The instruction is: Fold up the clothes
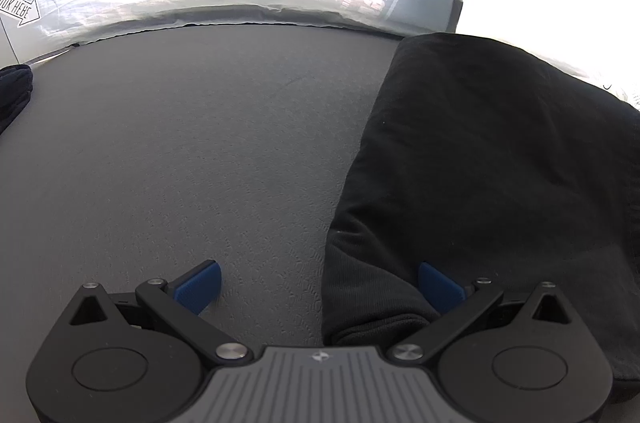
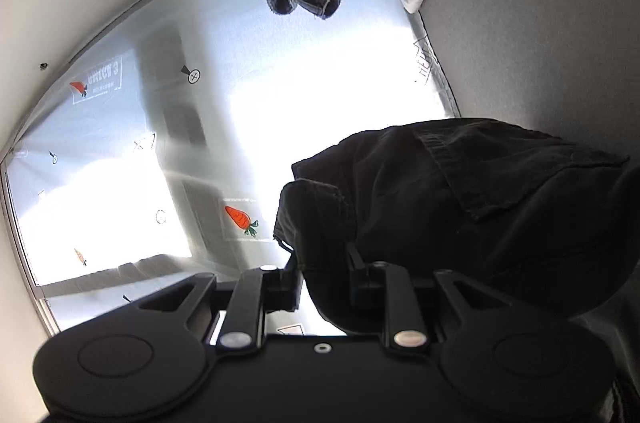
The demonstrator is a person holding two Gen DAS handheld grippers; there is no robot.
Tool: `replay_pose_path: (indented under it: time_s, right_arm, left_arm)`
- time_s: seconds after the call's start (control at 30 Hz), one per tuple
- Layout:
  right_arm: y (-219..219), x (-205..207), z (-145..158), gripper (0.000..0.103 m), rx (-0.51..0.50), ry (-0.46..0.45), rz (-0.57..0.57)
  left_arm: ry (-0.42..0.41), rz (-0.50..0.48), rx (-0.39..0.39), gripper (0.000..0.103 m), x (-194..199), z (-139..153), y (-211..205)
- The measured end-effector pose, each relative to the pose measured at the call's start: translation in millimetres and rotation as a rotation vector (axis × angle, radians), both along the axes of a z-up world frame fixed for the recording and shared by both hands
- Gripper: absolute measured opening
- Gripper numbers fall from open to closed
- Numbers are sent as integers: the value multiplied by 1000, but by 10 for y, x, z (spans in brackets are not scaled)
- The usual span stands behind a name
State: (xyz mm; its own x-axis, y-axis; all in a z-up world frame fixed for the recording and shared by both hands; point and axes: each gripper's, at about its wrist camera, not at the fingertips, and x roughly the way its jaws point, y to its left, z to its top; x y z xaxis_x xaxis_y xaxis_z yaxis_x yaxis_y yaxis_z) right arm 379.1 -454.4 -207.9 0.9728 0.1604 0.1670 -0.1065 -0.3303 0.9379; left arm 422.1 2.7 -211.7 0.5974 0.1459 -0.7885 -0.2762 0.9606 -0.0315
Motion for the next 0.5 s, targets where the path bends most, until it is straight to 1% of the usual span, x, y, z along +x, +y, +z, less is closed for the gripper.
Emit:
replay_pose_path:
  time_s: [0.2, 0.3, 0.4, 0.5]
  right_arm:
    - [481, 257, 134, 23, -4, -19, 136]
    - [730, 395, 210, 23, -33, -10, 211]
    - [952, 552, 237, 23, -14, -14, 262]
    - [1207, 674, 271, 23, -20, -15, 319]
  left_arm:
    - [-7, -5, 3, 103, -11, 7, -4]
    - [-7, -10, 3, 103, -9, 14, 2]
    - [-2, -17, 3, 103, 1, 23, 6]
    - [-5, -27, 3, 103, 9, 24, 14]
